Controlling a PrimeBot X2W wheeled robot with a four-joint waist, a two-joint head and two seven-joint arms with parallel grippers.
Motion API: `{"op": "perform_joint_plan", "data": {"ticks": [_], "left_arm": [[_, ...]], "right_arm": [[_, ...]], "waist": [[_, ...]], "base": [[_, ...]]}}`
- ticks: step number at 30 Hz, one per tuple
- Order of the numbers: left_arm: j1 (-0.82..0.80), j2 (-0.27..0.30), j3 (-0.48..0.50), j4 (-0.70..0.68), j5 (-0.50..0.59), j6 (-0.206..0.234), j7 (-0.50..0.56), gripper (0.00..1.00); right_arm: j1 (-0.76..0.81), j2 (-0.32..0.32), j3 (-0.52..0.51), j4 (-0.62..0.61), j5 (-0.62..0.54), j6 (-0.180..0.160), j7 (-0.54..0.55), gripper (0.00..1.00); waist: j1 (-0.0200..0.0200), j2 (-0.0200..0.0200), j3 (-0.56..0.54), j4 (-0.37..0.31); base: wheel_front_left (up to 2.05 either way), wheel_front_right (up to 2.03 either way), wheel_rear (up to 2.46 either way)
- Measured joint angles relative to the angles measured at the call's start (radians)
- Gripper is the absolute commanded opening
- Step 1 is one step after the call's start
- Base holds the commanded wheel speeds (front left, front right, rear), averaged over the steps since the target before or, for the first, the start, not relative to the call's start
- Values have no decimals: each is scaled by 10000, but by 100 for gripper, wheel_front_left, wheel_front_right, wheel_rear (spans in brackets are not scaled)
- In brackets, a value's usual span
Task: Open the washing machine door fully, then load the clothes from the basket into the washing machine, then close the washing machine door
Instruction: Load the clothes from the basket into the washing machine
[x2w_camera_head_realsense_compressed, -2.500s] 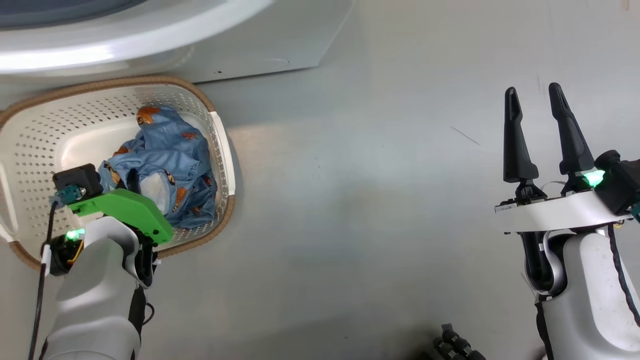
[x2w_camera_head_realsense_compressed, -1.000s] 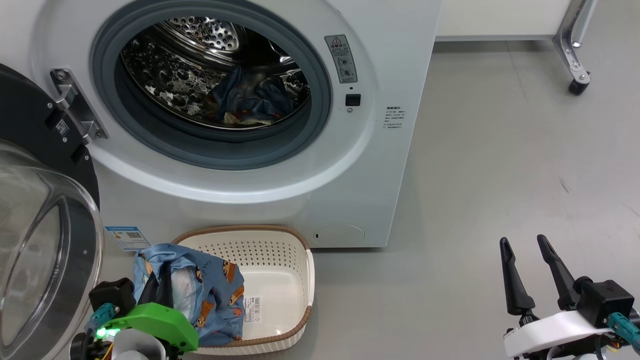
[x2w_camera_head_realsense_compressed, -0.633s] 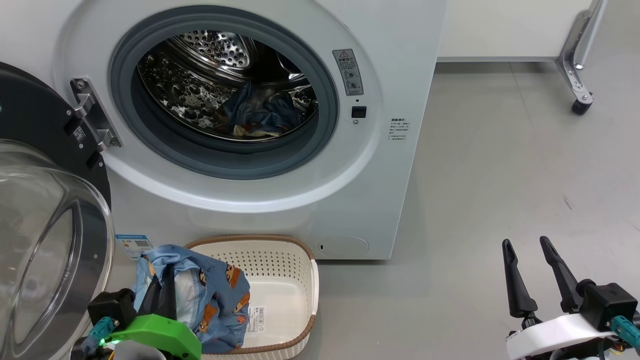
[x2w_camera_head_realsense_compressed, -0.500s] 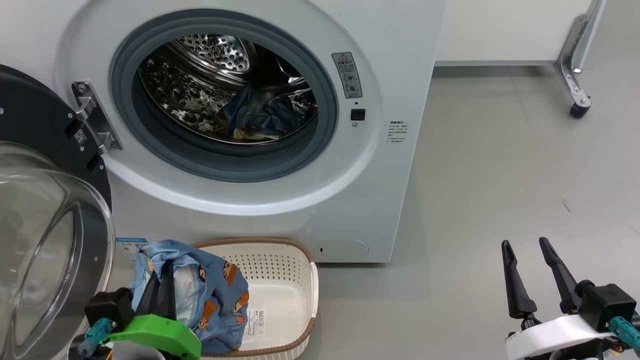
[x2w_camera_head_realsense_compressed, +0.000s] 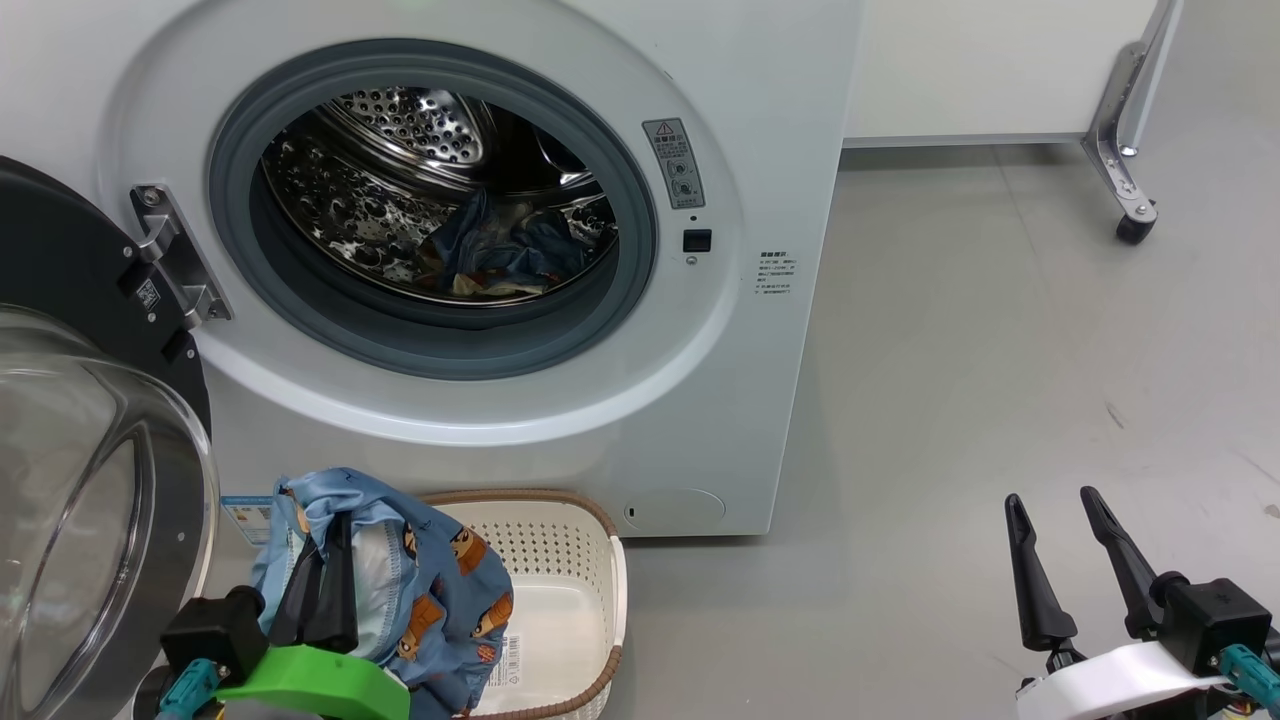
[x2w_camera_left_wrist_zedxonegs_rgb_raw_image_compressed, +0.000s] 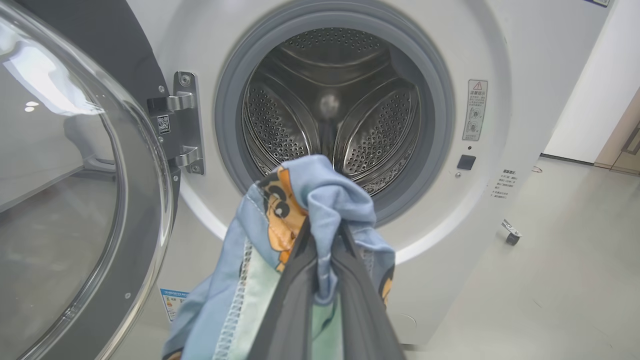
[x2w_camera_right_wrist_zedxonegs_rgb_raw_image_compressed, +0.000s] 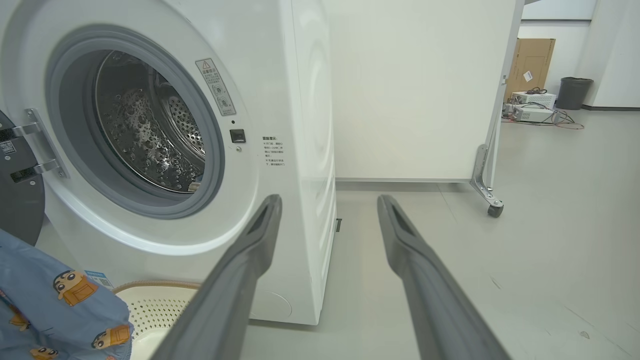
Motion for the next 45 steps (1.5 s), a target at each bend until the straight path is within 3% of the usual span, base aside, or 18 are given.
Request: {"op": "perform_joint_plan", "data": {"ticks": [25, 45], "left_arm": [[941, 46, -209, -1471, 71, 493, 0, 0], [40, 77, -518, -1837, 343, 514, 23, 0]], "right_arm": [[13, -40, 153, -67, -15, 0, 0, 100], [-26, 351, 560, -198, -13, 0, 0, 100]], "waist": [[0, 0, -79, -99], [0, 0, 720, -745]], "base": [[0, 0, 0], [0, 0, 0]]}}
